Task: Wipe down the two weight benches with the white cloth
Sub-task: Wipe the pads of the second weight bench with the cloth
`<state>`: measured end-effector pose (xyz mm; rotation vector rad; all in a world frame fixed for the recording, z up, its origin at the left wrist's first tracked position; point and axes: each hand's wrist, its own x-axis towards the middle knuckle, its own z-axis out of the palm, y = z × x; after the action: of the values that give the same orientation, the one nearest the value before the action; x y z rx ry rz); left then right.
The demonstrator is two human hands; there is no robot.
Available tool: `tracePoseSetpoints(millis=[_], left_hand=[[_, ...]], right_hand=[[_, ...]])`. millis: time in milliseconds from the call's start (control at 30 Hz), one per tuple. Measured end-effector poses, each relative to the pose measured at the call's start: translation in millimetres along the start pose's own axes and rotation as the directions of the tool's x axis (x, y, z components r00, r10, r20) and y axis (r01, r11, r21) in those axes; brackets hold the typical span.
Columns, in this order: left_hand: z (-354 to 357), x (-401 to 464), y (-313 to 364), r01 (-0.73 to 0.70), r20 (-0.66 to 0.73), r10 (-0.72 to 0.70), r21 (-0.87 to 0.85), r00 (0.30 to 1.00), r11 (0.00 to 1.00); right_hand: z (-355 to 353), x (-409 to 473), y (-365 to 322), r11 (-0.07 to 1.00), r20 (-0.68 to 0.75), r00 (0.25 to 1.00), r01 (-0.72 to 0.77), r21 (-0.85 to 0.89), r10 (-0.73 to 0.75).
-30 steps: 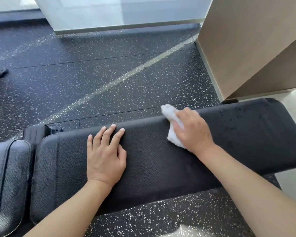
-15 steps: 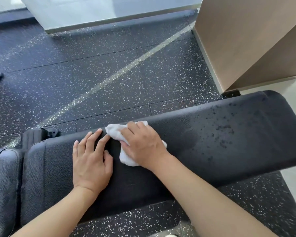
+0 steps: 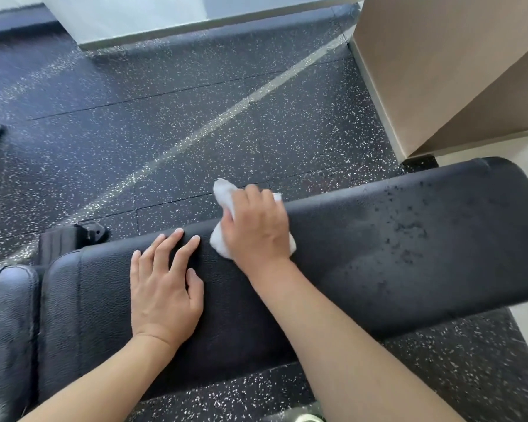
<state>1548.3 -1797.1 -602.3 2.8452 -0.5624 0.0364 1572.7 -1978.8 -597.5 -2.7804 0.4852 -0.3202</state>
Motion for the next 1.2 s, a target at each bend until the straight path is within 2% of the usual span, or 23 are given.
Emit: tracePoseSetpoints(millis=[100, 233, 300, 367, 433, 533, 667, 767, 833, 900, 1000, 1067, 1133, 1200], left_hand=[[-0.7, -0.8, 0.9, -0.006, 0.003, 0.006, -0.002, 1.0, 1.0], [-0.9, -0.1, 1.5, -0.008, -0.019, 0.008, -0.016, 1.0, 1.0], [-0.1, -0.2, 1.1, -0.017, -0.021, 0.017, -0.013, 1.0, 1.0], [-0.1, -0.4, 0.8, -0.022, -0.021, 0.021, -0.018, 1.0, 1.0], [-0.8, 0.6, 0.7, -0.016, -0.021, 0.016, -0.031, 1.0, 0.999], [-2.5, 0.0, 0.2, -0.012, -0.011, 0.011, -0.032, 1.0, 0.999], [-6.5, -0.1, 0.0, 0.0, 0.016, 0.001, -0.063, 1.0, 0.998], [-8.8, 0.9, 0.4, 0.031, 0.04, -0.027, -0.099, 0.999, 0.995], [-10.6, -0.2, 1.3, 0.033, 0.057, -0.027, -0.101, 0.998, 0.994], [-11.3, -2.2, 0.9, 0.031, 0.058, -0.025, -0.102, 0.998, 0.994], [-13.1, -3.4, 2.0, 0.025, 0.052, -0.021, -0.089, 0.998, 0.996], [-14.3, -2.5, 2.4, 0.021, 0.051, -0.017, -0.083, 0.999, 0.996], [-14.5, -2.3, 1.3, 0.019, 0.052, -0.015, -0.072, 0.999, 0.997], [-15.2, -2.8, 1.2, 0.012, 0.052, -0.009, -0.071, 0.999, 0.997]], right_hand=[[6.7, -13.9, -21.5, 0.987, -0.015, 0.991, 0.133, 0.093, -0.132], [-18.4, -53.2, 44.8, 0.936, -0.048, 0.942, 0.336, 0.109, -0.333], [-39.3, -75.4, 98.3, 0.955, -0.054, 0.959, 0.284, 0.089, -0.28], [-58.7, -95.0, 142.9, 0.987, -0.077, 0.988, 0.138, 0.077, -0.132], [-68.7, -112.0, 159.6, 0.999, -0.101, 0.994, -0.026, 0.04, 0.03], [-59.8, -124.5, 120.1, 0.991, -0.154, 0.979, -0.135, 0.019, 0.136], [-19.8, -128.4, 4.2, 0.997, -0.12, 0.993, -0.012, 0.077, 0.021], [-0.3, -127.6, -47.8, 0.995, -0.106, 0.994, -0.011, 0.103, 0.022], [-0.4, -131.7, -44.0, 0.994, -0.087, 0.996, 0.008, 0.108, 0.001], [-13.2, -144.5, -24.2, 0.989, -0.06, 0.993, 0.111, 0.094, -0.105], [-38.3, -157.8, 42.5, 0.987, -0.015, 0.987, 0.161, -0.027, -0.161], [-59.9, -162.3, 94.7, 0.99, 0.012, 1.0, 0.02, -0.141, -0.018], [-74.2, -164.5, 125.9, 0.971, -0.113, 0.971, -0.222, -0.091, 0.212], [-74.4, -159.9, 113.4, 0.934, -0.182, 0.925, -0.351, -0.068, 0.334]])
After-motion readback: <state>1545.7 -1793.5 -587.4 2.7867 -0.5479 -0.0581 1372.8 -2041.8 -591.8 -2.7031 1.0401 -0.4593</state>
